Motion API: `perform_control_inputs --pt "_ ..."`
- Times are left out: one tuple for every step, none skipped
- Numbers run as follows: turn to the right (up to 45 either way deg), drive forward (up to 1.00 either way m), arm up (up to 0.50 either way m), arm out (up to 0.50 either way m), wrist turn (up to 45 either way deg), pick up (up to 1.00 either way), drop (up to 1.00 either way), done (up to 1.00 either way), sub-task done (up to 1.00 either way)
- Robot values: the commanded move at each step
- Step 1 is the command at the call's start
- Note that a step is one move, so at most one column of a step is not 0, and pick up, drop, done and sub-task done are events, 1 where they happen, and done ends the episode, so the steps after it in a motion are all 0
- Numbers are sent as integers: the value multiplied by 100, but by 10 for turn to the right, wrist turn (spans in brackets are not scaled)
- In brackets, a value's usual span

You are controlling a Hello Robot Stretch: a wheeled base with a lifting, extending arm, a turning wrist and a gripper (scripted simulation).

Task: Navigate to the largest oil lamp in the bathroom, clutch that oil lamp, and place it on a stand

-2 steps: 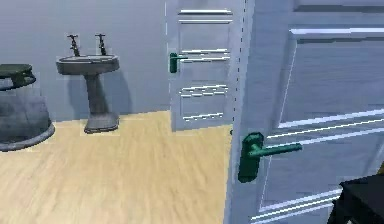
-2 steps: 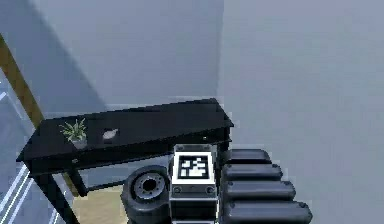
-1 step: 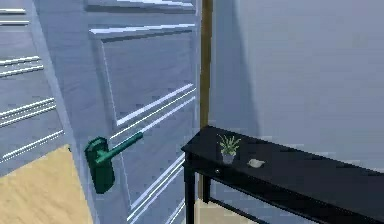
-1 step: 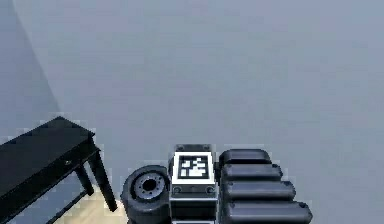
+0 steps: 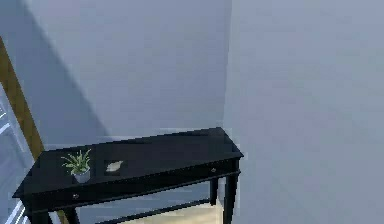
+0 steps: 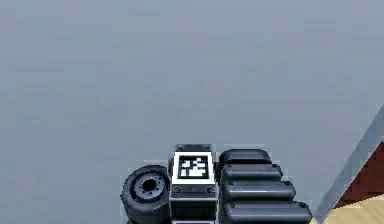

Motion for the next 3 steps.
perform_control_inputs --pt "120 0 0 0 0 0 0 0 0" --pt "-450 0 0 0 0 0 0 0 0" --pt "-450 0 0 0 0 0 0 0 0"
